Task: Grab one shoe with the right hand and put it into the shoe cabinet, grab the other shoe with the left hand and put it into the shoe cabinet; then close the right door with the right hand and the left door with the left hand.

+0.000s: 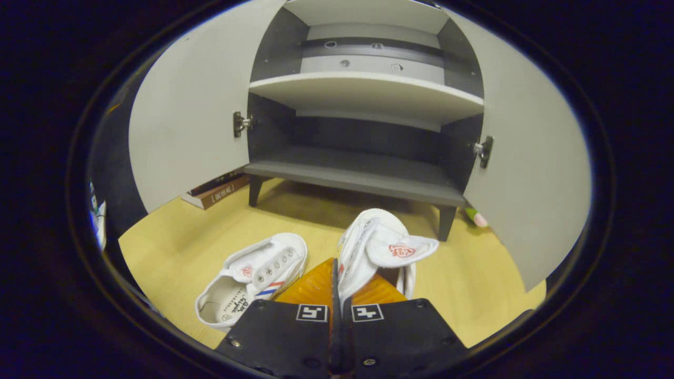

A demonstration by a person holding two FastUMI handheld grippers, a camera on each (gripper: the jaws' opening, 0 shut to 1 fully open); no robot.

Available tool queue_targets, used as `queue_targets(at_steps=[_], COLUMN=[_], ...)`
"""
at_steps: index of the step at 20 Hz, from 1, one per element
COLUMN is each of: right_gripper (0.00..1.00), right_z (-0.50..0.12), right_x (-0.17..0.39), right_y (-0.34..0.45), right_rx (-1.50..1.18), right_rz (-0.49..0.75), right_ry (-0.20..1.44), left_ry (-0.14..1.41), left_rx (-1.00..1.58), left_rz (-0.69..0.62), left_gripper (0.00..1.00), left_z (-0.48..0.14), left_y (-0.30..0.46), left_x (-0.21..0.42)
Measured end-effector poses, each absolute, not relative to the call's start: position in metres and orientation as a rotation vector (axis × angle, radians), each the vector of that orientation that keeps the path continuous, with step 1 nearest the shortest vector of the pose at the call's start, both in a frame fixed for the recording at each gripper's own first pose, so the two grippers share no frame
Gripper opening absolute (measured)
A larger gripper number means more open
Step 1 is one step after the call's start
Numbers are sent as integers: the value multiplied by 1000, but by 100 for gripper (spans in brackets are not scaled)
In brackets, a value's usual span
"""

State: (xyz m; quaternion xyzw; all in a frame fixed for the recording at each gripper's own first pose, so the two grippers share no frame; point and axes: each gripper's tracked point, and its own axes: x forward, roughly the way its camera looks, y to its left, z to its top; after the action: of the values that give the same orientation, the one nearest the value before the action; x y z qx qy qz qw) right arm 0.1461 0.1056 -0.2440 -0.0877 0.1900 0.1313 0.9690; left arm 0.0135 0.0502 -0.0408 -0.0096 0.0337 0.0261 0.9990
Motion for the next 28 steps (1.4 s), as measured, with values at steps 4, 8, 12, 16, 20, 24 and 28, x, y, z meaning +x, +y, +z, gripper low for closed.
queue_targets(at_steps=[4, 8, 12, 16, 20, 24, 28], right_gripper=[4, 3, 4, 3, 4, 4, 4], right_z=[-156, -66, -6, 33, 33, 14, 6], right_x=[140, 162, 220, 287, 351, 390, 403], right_y=[103, 109, 113, 115, 115, 113, 111], right_rx=[-205, -197, -215, -263, -334, -378, -312], right_rz=[274, 279, 288, 258, 222, 187, 167], right_ry=[263, 173, 152, 189, 301, 423, 518], left_ry=[54, 53, 53, 44, 48, 50, 53], left_rx=[-33, -34, -16, -2, -11, -4, -7], left_rz=[26, 5, 2, 12, 19, 52, 86], left_gripper=[95, 95, 95, 95, 95, 95, 95], left_z=[-40, -41, -43, -42, -43, -44, -45], left_y=[39, 30, 28, 30, 34, 45, 60], left_x=[13, 11, 6, 0, -3, -4, -4])
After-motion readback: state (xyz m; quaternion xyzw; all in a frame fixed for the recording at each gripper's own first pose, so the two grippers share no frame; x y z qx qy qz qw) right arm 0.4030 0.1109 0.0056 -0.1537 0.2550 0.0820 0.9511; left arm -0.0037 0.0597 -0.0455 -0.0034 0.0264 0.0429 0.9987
